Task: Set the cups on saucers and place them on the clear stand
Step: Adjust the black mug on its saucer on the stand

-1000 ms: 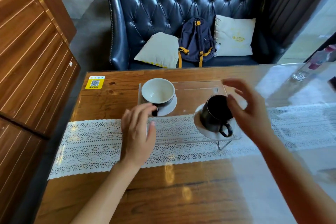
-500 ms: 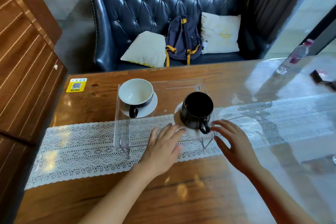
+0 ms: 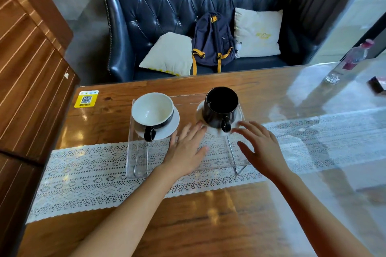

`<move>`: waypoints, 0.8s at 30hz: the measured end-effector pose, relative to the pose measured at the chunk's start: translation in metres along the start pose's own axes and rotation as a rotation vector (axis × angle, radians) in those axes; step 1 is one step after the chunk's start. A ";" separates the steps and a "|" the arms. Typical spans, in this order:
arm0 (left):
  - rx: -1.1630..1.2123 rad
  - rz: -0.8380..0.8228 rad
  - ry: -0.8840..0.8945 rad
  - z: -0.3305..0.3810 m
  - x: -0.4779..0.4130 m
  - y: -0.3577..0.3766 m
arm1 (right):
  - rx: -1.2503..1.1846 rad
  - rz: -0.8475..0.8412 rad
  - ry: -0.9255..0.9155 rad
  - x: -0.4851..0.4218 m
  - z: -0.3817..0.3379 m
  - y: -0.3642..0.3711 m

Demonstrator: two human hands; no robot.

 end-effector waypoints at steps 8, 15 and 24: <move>-0.042 0.066 0.027 -0.003 -0.004 0.002 | -0.113 -0.006 0.056 -0.043 0.000 -0.011; -0.078 0.085 0.029 -0.005 -0.002 0.008 | -0.648 -0.017 0.087 -0.077 -0.009 -0.007; -0.112 0.100 0.013 -0.007 -0.004 0.010 | -0.574 0.059 0.053 -0.082 -0.021 -0.012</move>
Point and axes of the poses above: each hand's wrist, its own x-axis away from the middle knuckle, its own y-axis out of the palm, z = x × y, the point moved 7 cm from there along -x, towards the middle knuckle, and after that the axes turned 7 degrees about x, right-handed, at the moved point
